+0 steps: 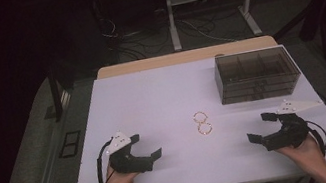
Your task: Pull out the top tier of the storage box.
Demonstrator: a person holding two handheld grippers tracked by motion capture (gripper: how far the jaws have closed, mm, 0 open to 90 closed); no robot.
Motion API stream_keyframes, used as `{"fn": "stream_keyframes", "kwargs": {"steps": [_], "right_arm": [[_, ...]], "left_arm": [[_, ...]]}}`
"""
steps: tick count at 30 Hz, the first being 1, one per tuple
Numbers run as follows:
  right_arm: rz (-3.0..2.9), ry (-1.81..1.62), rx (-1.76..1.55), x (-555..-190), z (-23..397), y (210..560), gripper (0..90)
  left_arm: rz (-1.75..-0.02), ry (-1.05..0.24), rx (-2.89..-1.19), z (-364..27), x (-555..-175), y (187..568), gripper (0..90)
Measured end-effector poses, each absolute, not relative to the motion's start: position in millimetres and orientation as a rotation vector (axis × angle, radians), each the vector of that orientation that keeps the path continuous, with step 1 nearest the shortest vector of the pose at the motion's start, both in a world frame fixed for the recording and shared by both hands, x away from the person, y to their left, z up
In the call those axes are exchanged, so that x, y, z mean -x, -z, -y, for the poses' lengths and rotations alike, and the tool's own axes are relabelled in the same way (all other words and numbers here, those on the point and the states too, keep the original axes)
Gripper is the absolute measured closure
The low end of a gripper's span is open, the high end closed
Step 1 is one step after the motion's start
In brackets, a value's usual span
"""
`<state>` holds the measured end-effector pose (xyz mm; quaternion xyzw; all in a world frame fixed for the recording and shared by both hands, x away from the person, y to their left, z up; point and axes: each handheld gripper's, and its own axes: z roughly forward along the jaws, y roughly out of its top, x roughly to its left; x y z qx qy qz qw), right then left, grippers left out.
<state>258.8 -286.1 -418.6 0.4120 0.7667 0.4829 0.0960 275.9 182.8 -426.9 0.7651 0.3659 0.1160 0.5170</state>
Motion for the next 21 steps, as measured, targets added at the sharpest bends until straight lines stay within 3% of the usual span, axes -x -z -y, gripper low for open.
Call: {"fn": "stream_keyframes", "kwargs": {"steps": [21], "right_arm": [[-2.254, -1.429, -1.267, -267.9, 293.7, 407.8, 0.3]], "left_arm": [[-0.889, -0.269, -1.808, -184.9, -276.1, 427.2, 0.0]]}}
